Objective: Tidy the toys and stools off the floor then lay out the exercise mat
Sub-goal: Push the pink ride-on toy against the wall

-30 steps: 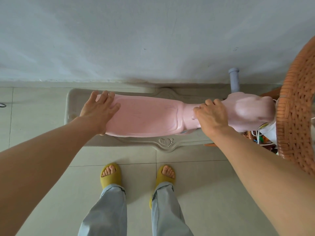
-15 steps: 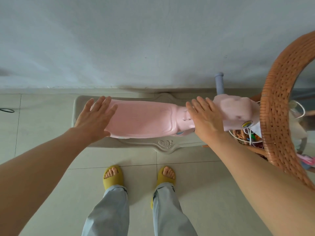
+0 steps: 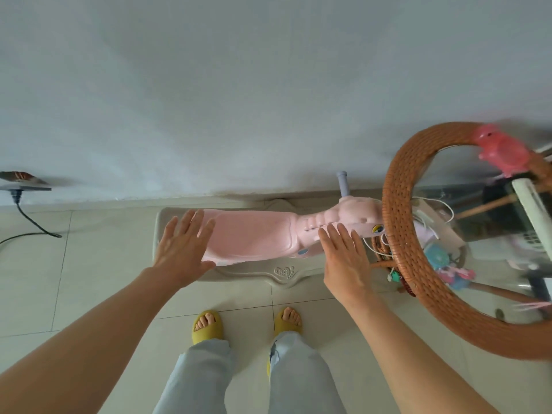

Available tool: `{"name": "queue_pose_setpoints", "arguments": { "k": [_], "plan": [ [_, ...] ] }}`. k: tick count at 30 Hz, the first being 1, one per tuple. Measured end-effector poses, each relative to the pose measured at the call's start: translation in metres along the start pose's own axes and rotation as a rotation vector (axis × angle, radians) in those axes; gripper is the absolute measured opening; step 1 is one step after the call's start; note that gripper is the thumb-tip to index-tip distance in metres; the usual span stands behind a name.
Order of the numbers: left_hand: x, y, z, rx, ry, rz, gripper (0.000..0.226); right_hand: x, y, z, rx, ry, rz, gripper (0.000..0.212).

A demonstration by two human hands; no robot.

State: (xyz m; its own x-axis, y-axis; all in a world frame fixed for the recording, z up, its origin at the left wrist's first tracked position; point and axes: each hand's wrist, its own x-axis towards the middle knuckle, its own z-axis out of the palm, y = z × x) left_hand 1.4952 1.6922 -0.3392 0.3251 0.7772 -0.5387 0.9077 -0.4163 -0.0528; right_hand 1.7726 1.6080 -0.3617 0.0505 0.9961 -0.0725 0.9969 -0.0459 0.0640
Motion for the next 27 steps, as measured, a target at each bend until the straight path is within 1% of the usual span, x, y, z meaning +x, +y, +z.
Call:
{"name": "queue_pose_setpoints", "arguments": {
  "k": [4,9,13,19,23,27],
  "plan": [
    [-0.029,-0.004,-0.025,-0.059,0.063,0.021,0.083,-0.016,-0.009,-0.044,-0.007,-0.009,0.054,0.069],
    [-0.06,-0.01,-0.051,-0.11,0.117,0.058,0.082,-0.032,-0.022,-0.088,-0.008,-0.023,0.126,0.077],
    [-0.08,-0.014,-0.073,-0.122,0.167,0.048,0.08,-0.044,-0.026,-0.111,0.001,-0.003,0.142,0.076],
    [-0.114,-0.002,-0.098,-0.177,0.286,-0.013,0.078,-0.057,-0.014,-0.13,0.082,0.043,0.116,0.068],
    [-0.138,0.023,-0.095,-0.24,0.318,-0.091,0.074,-0.073,0.011,-0.132,0.144,-0.028,0.051,0.06],
    [-0.164,0.064,-0.088,-0.23,0.323,-0.142,0.072,-0.093,0.046,-0.133,0.156,-0.093,-0.049,0.053]
  ]
}}
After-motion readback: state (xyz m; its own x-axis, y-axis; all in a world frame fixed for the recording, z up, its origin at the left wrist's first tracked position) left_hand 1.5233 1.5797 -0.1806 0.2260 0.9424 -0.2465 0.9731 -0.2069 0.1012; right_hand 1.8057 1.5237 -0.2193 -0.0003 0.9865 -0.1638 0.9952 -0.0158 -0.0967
